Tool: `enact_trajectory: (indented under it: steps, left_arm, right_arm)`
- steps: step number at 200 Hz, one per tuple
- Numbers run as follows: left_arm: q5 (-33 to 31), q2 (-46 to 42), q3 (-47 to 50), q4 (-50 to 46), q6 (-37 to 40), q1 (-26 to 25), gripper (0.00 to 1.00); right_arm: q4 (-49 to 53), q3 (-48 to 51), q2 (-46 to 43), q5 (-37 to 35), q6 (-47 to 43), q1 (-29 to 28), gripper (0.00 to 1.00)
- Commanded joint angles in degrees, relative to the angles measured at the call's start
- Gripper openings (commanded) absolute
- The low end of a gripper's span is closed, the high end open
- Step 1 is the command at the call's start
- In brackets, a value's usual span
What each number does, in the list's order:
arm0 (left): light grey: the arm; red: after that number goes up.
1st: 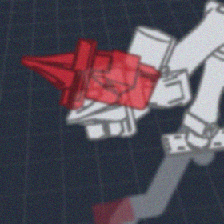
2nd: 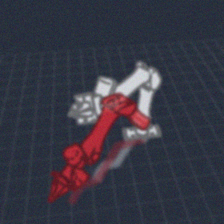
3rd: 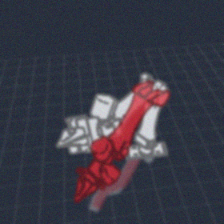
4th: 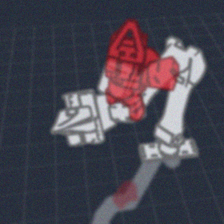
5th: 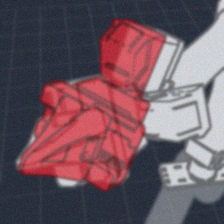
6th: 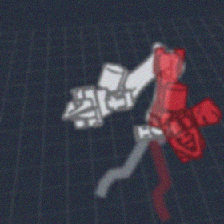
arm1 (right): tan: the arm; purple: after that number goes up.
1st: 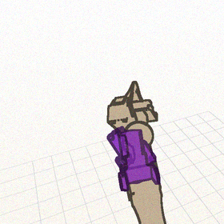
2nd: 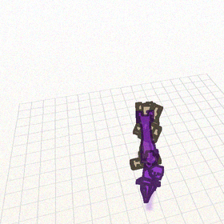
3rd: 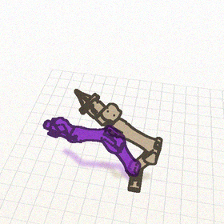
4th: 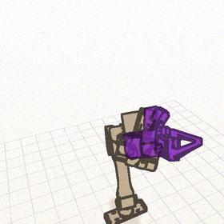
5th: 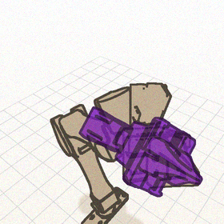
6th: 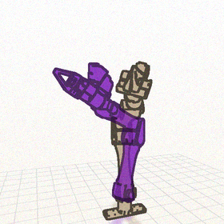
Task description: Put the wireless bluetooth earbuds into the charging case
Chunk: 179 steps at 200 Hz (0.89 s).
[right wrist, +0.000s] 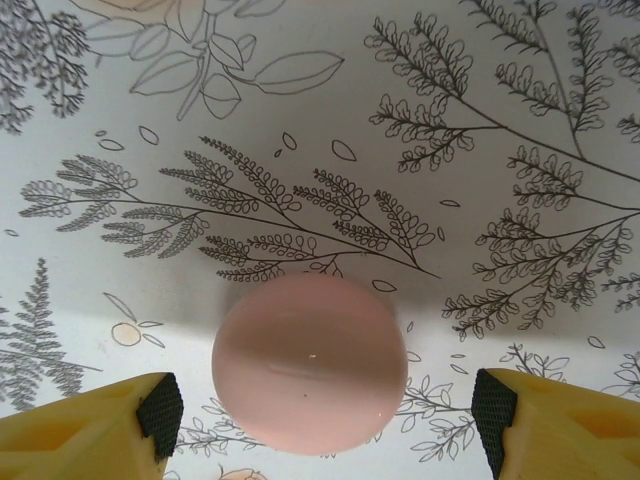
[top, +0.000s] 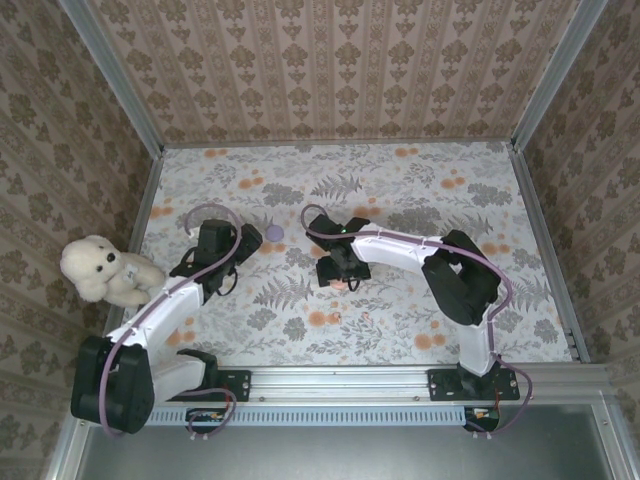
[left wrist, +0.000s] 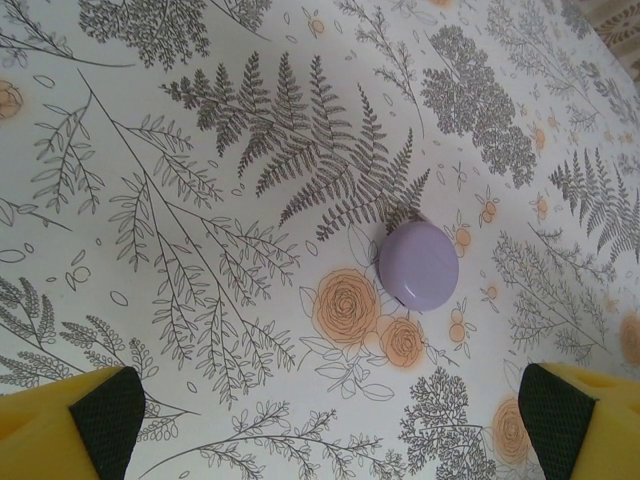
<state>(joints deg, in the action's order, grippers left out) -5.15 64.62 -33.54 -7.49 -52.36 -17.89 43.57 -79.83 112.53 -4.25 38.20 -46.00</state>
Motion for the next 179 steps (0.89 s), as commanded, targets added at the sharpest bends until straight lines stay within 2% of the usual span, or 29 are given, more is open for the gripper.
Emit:
enact_trajectory:
  steps: [1, 179]
  left_arm:
    - [1.14, 0.16, -0.48, 0.0, -0.6, 0.44, 1.0]
    - [0.67, -2.17, 3.02, 1.64, -1.07, 0.43, 1.0]
  right_arm:
    - [2.13, -1.73, 1.68, -2.36, 2.01, -0.64, 0.79]
    - [2.8, -4.15, 4.44, -5.58, 8.91, -2.24, 0.71]
